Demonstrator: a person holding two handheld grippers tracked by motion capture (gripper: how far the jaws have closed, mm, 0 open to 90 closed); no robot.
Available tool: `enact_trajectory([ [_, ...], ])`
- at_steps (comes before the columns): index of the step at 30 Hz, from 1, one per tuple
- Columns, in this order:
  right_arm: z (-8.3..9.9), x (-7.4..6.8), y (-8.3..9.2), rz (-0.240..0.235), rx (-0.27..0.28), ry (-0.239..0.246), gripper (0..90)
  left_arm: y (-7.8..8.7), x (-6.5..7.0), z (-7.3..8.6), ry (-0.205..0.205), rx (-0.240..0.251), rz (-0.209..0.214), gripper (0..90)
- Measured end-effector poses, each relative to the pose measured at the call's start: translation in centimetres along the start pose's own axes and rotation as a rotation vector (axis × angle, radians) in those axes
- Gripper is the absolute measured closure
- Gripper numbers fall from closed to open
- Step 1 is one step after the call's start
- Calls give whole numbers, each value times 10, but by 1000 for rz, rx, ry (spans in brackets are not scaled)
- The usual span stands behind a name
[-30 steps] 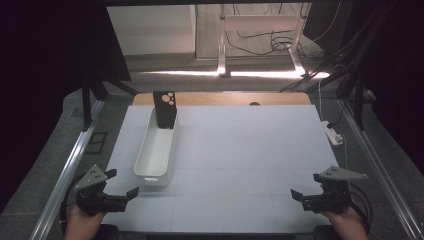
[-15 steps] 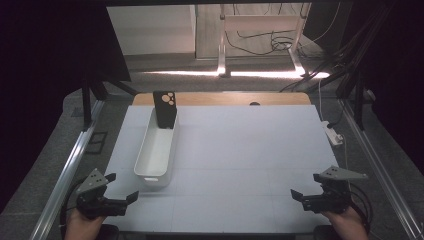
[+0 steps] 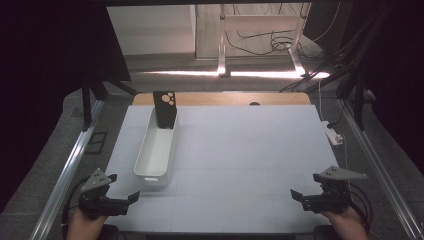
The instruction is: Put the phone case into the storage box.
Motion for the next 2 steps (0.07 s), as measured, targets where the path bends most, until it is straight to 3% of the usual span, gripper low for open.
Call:
enact_trajectory([
  [2,0,0,0,0,0,1,0,0,0,0,0,3,-1,5],
])
Point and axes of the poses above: each handheld gripper's, and its own axes: y roughly backward along the jaws, z roughly out of its underside, x roughly to its right, the point moved 4 cm from there along -y, roughly forward along the jaws, and after that the axes turned 1 degree about -z, right-handed, at the moved point
